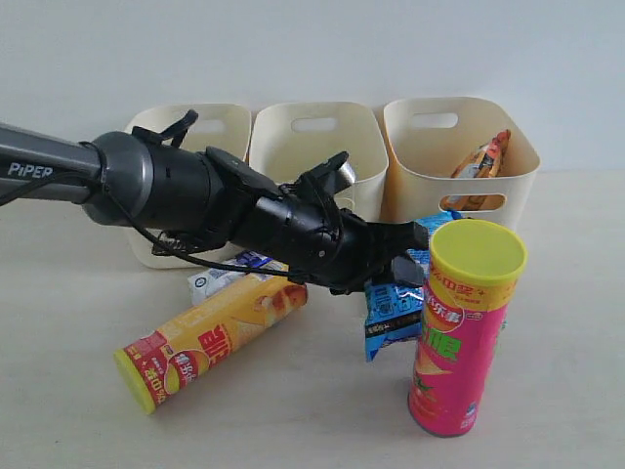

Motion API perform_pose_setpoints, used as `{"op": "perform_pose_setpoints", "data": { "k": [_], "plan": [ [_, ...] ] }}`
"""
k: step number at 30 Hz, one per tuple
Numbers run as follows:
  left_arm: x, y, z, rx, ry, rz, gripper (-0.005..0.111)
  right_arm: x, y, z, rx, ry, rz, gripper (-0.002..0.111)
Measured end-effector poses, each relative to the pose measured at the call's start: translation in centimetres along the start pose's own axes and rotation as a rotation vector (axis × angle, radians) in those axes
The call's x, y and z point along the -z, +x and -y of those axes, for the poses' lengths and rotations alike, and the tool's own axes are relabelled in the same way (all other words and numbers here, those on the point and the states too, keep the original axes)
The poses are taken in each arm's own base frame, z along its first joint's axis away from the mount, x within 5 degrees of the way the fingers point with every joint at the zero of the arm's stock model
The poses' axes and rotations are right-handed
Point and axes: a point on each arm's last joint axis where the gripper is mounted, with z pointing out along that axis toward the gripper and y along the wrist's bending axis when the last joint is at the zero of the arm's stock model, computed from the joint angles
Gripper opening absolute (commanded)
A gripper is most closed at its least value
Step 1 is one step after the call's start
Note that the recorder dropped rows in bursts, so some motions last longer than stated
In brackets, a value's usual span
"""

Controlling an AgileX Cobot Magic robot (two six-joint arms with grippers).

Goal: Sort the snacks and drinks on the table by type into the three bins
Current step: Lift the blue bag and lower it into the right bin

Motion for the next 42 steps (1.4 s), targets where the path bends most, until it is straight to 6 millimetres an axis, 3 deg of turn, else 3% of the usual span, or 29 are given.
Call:
{"op": "perform_pose_setpoints", "data": {
  "k": [10,26,34,42],
  "plan": [
    [0.8,-1.4,1.8,-0.003,0.115,0.011,0.004,0.0,0.0,0.0,0.000,0.000,0.000,0.000],
    [5.3,-7.7,7.6,-0.158,0.202,0.254,0.004,0.0,0.0,0.0,0.000,0.000,0.000,0.000],
    [6.6,-10.1,8.2,-0.212,0.113,0.415,0.004,0.0,0.0,0.0,0.000,0.000,0.000,0.000],
    [5.4,-10.0,9.6,-0.333,-0.073,0.594,0.004,0.0,0.0,0.0,0.000,0.000,0.000,0.000]
  ]
}}
